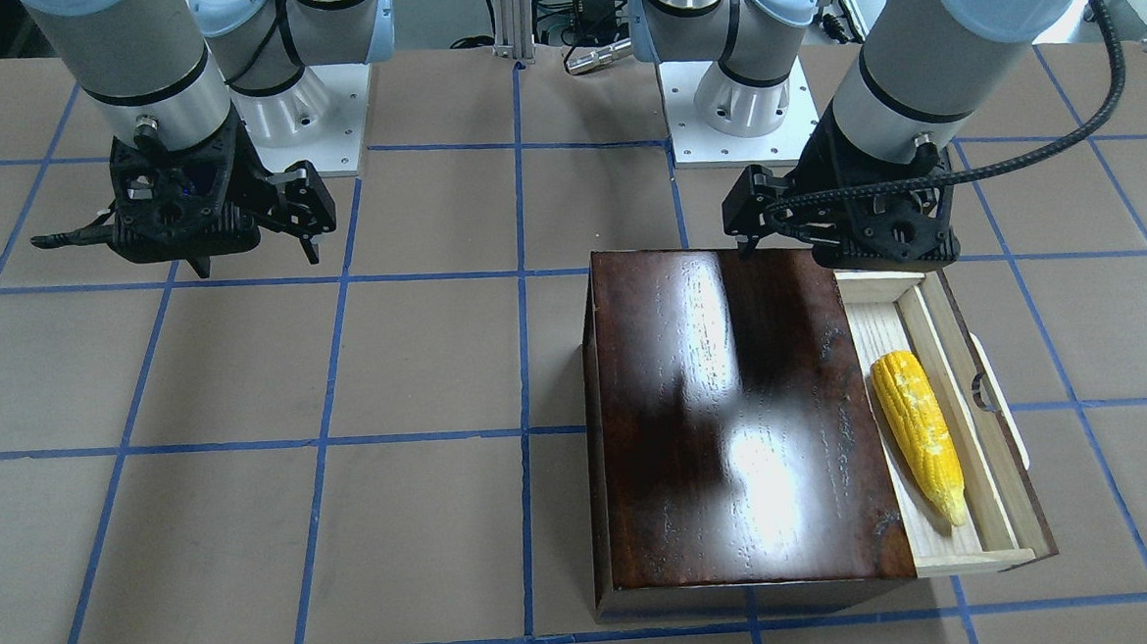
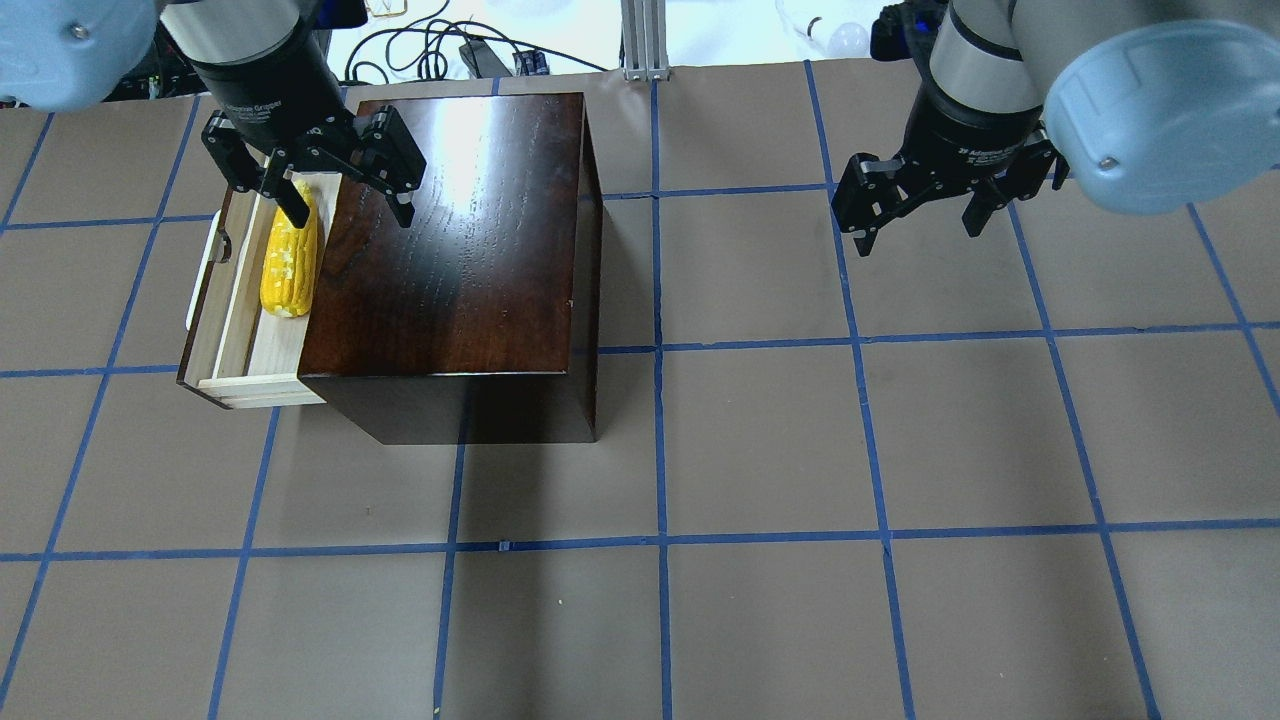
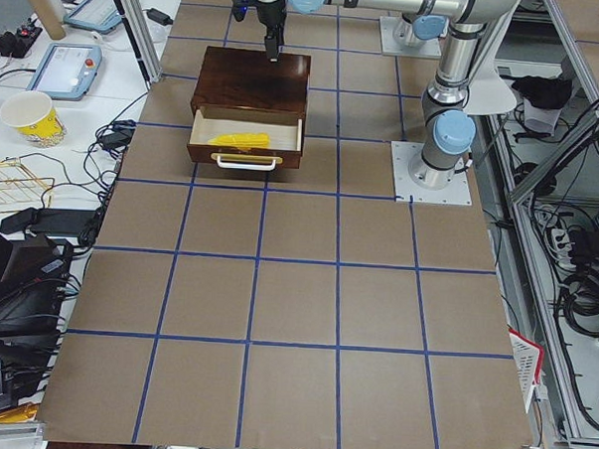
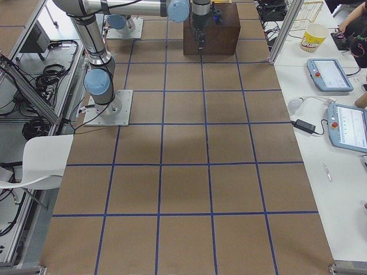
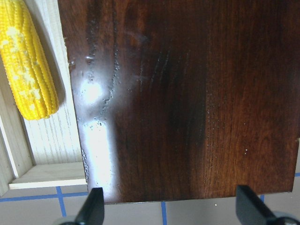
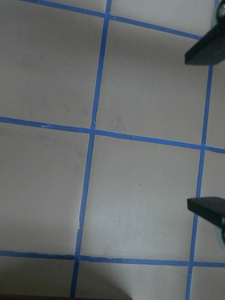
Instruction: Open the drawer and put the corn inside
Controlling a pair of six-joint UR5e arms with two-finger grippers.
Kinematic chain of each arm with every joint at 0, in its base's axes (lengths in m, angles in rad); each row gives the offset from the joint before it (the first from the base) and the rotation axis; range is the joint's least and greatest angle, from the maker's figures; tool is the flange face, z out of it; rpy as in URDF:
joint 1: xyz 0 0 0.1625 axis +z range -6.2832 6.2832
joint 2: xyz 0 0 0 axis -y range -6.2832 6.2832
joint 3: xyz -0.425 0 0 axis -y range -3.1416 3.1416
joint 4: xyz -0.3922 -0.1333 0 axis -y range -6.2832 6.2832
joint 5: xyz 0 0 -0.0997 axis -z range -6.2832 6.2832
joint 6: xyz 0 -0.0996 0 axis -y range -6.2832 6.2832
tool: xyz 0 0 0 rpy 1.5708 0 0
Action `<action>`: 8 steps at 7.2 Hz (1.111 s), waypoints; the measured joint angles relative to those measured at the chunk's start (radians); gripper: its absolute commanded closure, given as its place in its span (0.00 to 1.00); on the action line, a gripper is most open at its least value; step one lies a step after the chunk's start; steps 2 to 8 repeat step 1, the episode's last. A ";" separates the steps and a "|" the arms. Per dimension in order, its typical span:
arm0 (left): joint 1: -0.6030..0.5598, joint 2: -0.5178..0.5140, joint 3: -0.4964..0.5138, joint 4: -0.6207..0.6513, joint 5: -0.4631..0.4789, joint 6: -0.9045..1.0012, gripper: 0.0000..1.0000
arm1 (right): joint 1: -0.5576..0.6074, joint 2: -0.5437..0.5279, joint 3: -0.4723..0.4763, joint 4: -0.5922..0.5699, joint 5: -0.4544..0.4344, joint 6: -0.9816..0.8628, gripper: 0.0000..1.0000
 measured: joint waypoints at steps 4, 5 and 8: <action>0.001 0.003 0.000 0.000 0.000 0.002 0.00 | 0.000 0.000 0.000 0.000 0.000 0.000 0.00; 0.001 0.003 0.000 0.000 0.000 0.002 0.00 | 0.000 0.000 0.000 0.000 0.000 0.000 0.00; 0.001 0.003 0.000 0.000 0.000 0.002 0.00 | 0.000 0.000 0.000 0.000 0.000 0.000 0.00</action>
